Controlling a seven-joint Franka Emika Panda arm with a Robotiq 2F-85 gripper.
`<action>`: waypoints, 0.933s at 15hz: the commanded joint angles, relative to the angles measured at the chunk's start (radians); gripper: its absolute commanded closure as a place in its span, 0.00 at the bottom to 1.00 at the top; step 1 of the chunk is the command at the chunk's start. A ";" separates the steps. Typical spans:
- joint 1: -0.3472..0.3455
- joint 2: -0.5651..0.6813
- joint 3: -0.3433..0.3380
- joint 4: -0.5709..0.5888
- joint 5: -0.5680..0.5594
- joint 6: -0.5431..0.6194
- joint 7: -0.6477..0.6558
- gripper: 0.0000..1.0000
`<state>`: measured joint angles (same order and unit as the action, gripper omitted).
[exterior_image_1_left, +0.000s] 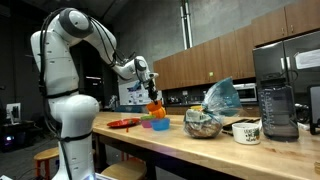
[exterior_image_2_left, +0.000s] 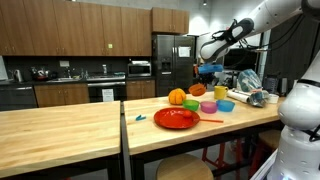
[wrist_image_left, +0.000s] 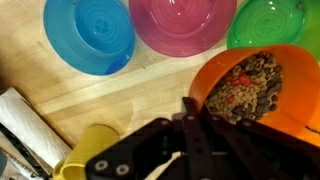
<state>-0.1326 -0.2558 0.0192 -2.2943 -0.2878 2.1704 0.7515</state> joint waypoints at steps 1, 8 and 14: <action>0.001 -0.002 0.005 0.003 -0.013 -0.011 -0.004 0.96; 0.006 -0.022 0.025 0.003 -0.032 -0.040 -0.003 0.96; 0.006 -0.022 0.025 0.003 -0.032 -0.041 -0.003 0.96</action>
<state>-0.1282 -0.2785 0.0462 -2.2935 -0.3203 2.1328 0.7494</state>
